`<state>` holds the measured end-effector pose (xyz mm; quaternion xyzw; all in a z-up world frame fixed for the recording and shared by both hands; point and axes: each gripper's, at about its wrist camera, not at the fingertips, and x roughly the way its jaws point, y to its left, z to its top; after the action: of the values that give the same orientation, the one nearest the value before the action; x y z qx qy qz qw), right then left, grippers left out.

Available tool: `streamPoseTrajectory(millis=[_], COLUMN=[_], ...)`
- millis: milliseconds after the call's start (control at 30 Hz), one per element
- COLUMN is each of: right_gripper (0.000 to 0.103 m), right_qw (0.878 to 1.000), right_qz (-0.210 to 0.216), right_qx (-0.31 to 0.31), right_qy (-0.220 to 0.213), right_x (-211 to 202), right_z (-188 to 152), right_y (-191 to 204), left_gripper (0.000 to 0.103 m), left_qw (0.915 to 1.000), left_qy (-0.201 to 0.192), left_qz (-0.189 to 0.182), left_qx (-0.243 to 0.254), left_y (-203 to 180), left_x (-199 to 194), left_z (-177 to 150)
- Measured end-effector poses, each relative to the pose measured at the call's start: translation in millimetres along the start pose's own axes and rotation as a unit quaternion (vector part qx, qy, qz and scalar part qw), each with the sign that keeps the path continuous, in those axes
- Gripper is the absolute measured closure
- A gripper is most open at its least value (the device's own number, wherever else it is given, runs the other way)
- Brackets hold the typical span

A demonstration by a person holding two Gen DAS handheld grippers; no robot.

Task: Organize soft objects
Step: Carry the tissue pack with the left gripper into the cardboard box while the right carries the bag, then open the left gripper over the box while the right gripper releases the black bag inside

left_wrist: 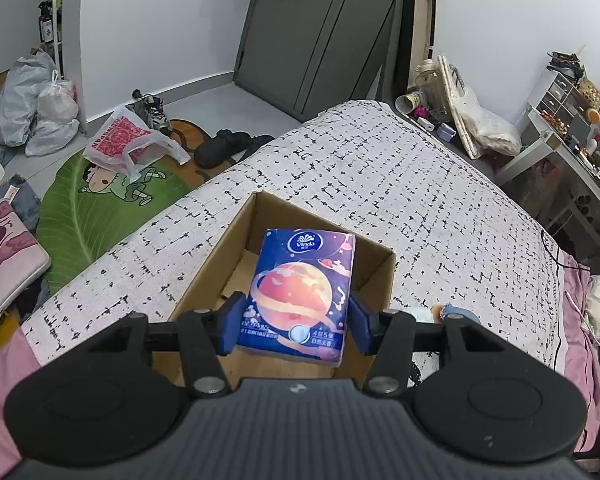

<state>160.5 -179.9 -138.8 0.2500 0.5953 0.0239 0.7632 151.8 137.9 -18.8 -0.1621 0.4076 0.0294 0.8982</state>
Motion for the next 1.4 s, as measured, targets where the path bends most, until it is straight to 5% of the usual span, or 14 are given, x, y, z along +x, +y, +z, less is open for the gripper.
streamPoseTrajectory(millis=[433,967,1133,1400], right_gripper=[0.095,0.095,0.095,0.095], right_qw=[0.993,0.975,0.970,0.965], right_qz=[0.091,0.148,0.174,0.199], right_qx=[-0.054,-0.097,-0.092,-0.110], right_qy=[-0.050,-0.134,-0.145,-0.134], right_x=[-32.3,-49.7,-50.4,-35.5], right_z=[-3.3,21.4,31.9,37.7], right_y=[33.3,75.5,92.0,132.9], left_gripper=[0.050,0.050,0.035,0.032], left_qw=[0.9999,0.9994,0.9993,0.9998], left_qy=[0.013,0.035,0.030,0.006], left_qz=[0.007,0.005,-0.014,0.003], left_qx=[0.006,-0.001,-0.018,-0.018], left_y=[4.2,11.2,12.7,27.0], left_x=[15.2,51.9,50.1,29.5], left_z=[8.1,17.6,22.9,34.8])
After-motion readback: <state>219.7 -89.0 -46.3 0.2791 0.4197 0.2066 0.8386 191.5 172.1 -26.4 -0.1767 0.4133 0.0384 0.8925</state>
